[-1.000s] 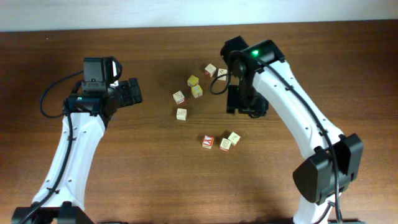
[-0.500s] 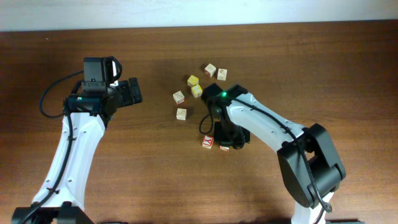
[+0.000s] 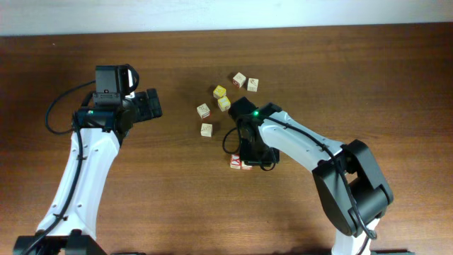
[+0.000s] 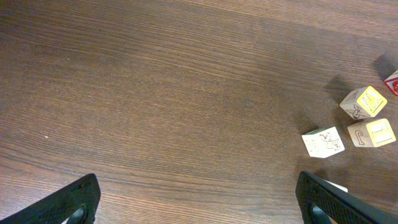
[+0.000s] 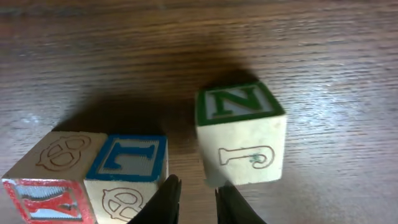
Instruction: Rotate 3 blocks
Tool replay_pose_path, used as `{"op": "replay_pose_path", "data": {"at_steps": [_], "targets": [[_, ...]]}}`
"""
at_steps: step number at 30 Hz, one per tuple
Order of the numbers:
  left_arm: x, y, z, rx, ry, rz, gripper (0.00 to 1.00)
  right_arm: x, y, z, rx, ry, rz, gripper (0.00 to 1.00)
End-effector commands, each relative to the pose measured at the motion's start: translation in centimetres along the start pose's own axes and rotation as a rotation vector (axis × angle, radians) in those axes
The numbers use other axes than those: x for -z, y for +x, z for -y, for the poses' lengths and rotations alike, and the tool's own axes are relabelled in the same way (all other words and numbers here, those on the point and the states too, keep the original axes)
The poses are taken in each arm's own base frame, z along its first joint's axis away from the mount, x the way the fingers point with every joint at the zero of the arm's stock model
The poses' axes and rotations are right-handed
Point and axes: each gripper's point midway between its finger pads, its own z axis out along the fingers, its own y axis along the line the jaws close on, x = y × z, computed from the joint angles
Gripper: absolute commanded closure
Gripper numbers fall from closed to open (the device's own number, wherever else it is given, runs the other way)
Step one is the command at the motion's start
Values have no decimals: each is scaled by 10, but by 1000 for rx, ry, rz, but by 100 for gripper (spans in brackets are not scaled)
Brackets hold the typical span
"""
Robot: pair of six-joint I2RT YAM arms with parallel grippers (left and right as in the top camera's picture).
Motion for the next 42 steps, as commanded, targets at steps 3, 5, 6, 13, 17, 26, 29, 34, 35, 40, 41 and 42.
{"op": "replay_pose_path", "data": {"at_steps": [3,5,6,13,17,26,29,34,35,40,41,42], "targets": [[1,-4,-3,13,-15,11,1,-5,4,-26,78,-125,-40,79],[1,-4,-3,12,-15,11,1,-4,3,-34,102,-152,-26,79],[1,-4,-3,12,-15,10,1,-4,3,-35,103,-152,-25,79],[1,-4,-3,13,-15,10,1,44,-31,16,40,16,45,82],[1,-4,-3,13,-15,10,1,40,-41,56,-67,62,27,82],[1,-4,-3,13,-15,10,1,5,-48,39,33,-73,3,80],[1,-4,-3,12,-15,10,1,6,-43,31,55,-105,-14,80],[1,-4,-3,13,-15,10,1,5,-36,12,73,-133,-18,80],[1,-4,-3,13,-15,10,1,6,-34,8,80,-143,-20,80],[1,-4,-3,13,-15,10,1,26,-44,12,52,-172,4,83],[1,-4,-3,13,-15,10,1,38,-50,21,34,-170,25,84],[1,-4,-3,13,-15,10,1,49,-54,34,6,-159,45,83]]}}
